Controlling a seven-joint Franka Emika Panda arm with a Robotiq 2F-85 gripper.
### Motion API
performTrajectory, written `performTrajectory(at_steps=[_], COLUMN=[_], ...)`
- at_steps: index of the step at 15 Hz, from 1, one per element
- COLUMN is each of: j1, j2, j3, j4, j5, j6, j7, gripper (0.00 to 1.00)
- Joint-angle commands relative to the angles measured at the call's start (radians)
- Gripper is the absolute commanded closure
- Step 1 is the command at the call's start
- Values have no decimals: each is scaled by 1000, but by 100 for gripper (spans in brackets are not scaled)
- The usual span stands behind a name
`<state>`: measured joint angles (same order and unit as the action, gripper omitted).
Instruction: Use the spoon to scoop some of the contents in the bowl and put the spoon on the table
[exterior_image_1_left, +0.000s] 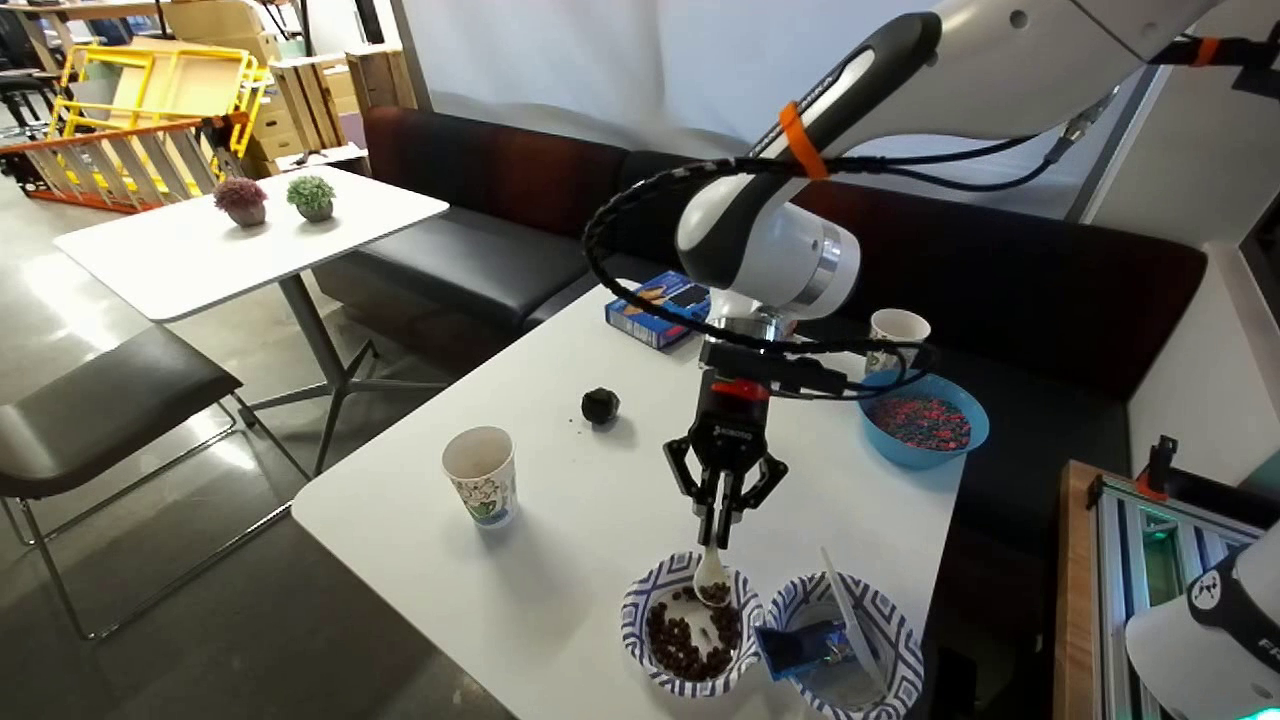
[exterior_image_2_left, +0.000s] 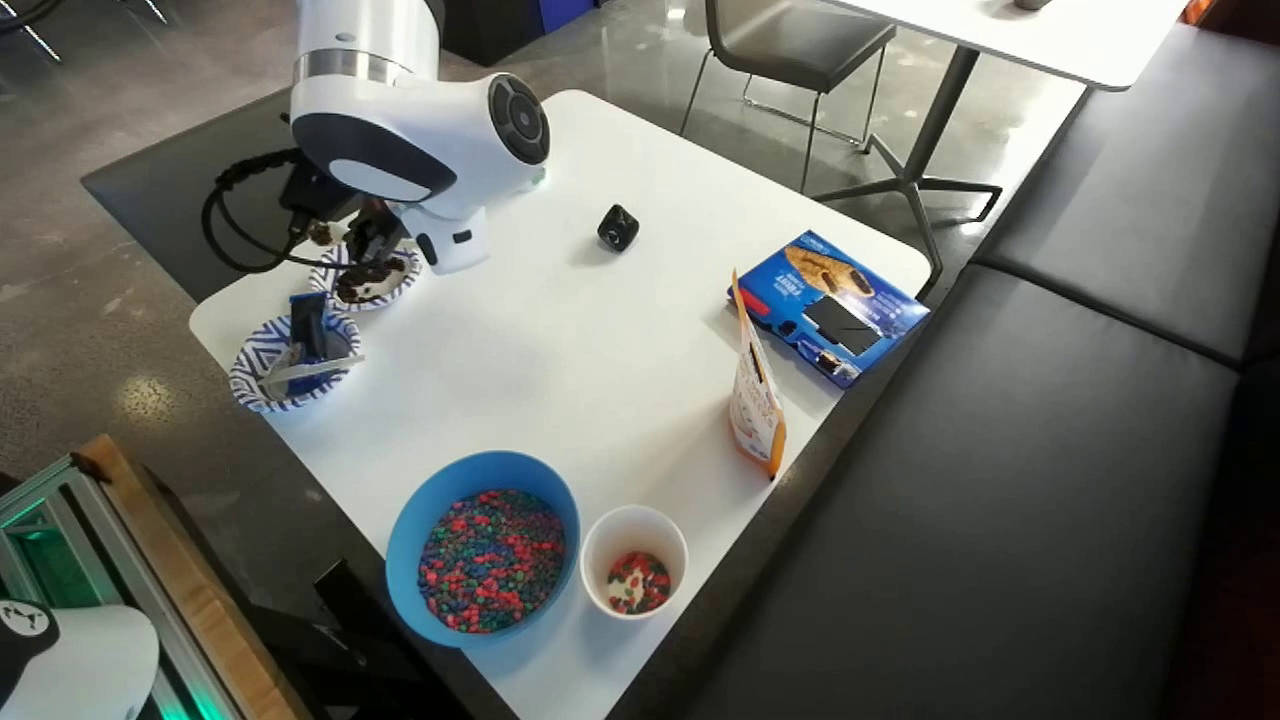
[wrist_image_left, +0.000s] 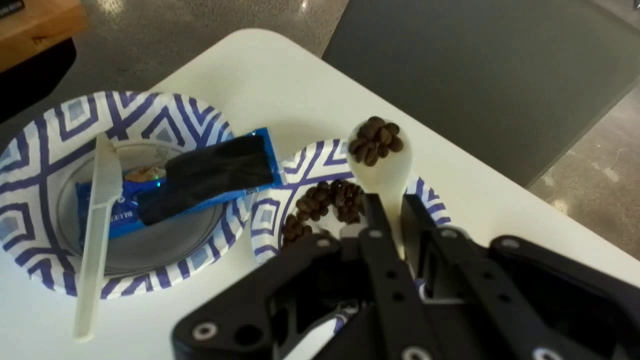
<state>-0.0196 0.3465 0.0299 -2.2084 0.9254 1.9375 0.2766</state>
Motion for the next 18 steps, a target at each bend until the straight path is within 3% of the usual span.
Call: performTrajectory(at_steps=[1, 5, 8, 9, 15, 16, 18], j1=[-11, -4, 21, 6, 16, 14, 11], j2=[-16, -28, -50, -24, -37, -25, -5], j3=[-25, -52, -60, -60, -60, -64, -70], j4=[27, 58, 60, 69, 69, 81, 107], j5=[35, 39, -11, 15, 8, 18, 37], j6=[-145, -230, -203, -217, -216, -194, -178], j7=[63, 142, 176, 140, 155, 163, 175], gripper=[97, 97, 97, 86, 86, 97, 97])
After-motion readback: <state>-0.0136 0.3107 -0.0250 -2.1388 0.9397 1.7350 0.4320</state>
